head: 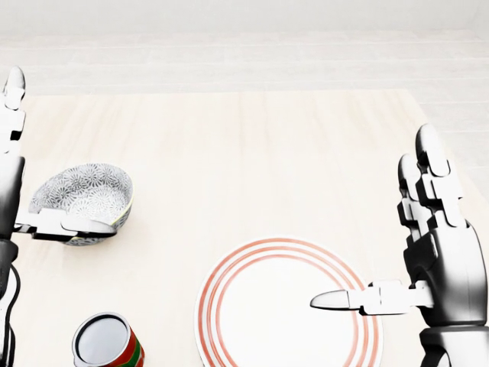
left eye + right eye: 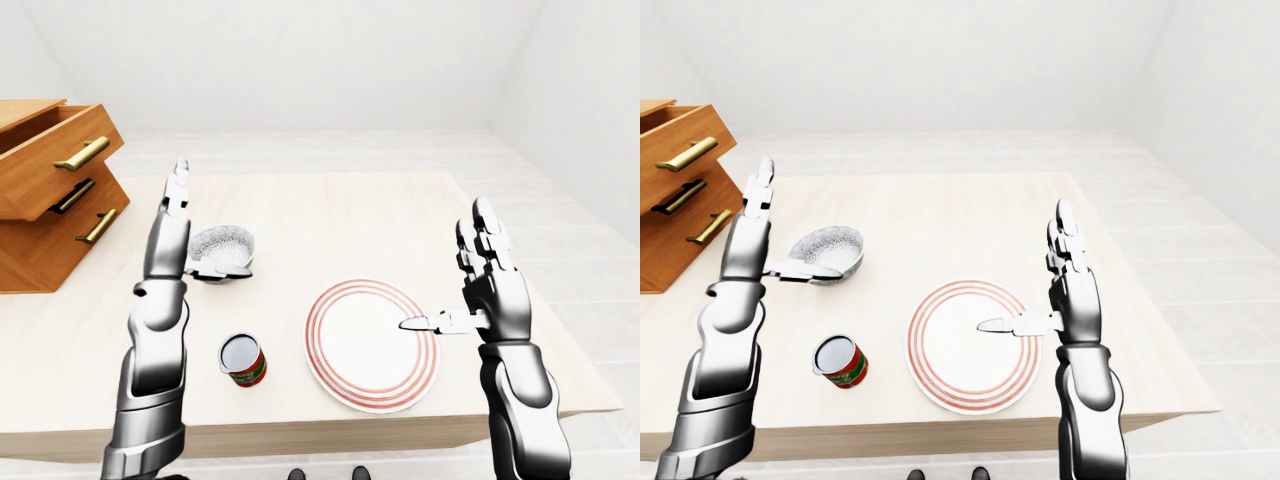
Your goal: Put the bowl on the plate.
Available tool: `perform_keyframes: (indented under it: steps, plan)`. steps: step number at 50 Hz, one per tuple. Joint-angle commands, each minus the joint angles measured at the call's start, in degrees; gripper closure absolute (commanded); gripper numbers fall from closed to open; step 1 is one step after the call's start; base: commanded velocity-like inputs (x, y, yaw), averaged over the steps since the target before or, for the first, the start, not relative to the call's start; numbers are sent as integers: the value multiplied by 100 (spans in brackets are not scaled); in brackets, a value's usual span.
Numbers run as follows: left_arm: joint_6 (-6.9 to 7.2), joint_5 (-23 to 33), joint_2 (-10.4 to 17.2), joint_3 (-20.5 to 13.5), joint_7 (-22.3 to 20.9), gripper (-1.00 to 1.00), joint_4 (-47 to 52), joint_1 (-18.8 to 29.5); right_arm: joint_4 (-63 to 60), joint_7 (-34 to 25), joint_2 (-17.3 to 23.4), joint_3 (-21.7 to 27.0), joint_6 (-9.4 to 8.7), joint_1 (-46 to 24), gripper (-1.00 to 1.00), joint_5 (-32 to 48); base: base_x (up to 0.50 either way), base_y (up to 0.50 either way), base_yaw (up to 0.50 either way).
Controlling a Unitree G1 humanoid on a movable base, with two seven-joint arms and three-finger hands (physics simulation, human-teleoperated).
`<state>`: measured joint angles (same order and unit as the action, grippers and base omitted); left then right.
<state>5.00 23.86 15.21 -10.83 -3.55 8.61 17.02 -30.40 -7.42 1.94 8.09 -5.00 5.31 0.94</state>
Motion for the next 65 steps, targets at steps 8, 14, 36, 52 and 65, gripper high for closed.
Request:
perform_keyframes:
  steps: [8,14,36,52,65]
  plan:
    - [0,1156,206,161,143,-100,-1475,651,139,-7,-21,-33,0,14,-100,74,0,0,0]
    - [0,1354,316,171,189,-100,-1892,973,201,-26,-11,-60,0,21,-100,95,0,0,0]
    - [0,2758,466,469,452,-100,-2500,855,188,-52,-5,-21,0,12,-100,79,0,0,0]
    - [-27,3574,451,555,699,-100,-2844,727,341,-10,-4,-12,0,-14,-100,98,0,0,0]
    - [-102,4052,355,680,837,-100,-3360,792,341,-25,15,14,0,-25,-100,63,0,0,0]
